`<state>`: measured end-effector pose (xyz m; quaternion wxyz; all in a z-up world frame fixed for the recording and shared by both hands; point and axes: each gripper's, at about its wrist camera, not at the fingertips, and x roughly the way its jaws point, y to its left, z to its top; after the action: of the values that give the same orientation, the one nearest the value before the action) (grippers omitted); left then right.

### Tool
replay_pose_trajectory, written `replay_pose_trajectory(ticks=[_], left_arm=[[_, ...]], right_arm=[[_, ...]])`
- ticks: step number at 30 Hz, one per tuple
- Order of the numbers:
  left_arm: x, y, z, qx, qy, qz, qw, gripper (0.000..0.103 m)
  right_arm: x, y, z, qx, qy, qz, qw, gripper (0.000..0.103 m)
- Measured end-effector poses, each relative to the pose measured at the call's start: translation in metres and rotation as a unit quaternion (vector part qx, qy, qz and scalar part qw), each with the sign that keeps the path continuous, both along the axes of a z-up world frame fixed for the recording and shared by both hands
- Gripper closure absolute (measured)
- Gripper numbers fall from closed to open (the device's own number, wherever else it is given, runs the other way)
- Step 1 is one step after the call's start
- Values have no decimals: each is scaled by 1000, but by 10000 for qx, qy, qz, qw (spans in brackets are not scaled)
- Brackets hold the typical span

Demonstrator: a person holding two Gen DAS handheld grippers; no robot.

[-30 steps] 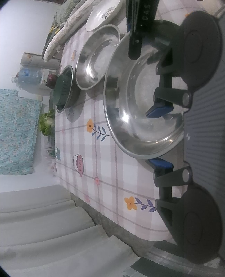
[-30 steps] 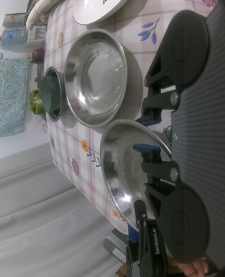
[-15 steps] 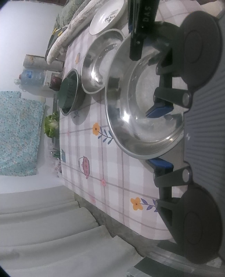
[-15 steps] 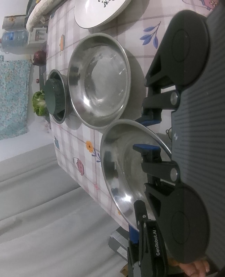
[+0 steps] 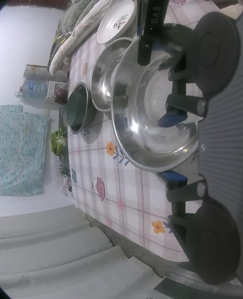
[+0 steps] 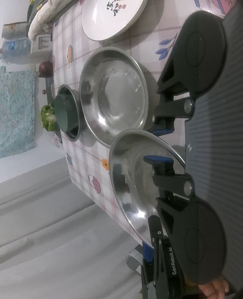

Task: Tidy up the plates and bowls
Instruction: 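Carry the held steel plate over the other steel plate, then lower the steel plate onto the other steel plate and open both grippers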

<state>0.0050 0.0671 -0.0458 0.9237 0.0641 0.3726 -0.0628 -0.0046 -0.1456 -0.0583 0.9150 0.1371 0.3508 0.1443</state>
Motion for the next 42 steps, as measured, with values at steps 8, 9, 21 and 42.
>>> replay_pose_trajectory(ticks=[8, 9, 21, 42], left_arm=[[15, -26, 5, 49, -9, -176, 9998, 52], [19, -30, 6, 46, -10, -202, 9998, 52], [62, -80, 5, 27, 125, -547, 9984, 52], [113, -112, -12, 215, 488, -725, 9959, 52]], right_arm=[[7, -26, 1, 111, -15, -224, 9997, 81], [8, -30, 2, 114, -18, -253, 9996, 81], [31, -79, 4, 47, 69, -645, 9979, 81], [78, -111, -15, 28, 453, -897, 9949, 81]])
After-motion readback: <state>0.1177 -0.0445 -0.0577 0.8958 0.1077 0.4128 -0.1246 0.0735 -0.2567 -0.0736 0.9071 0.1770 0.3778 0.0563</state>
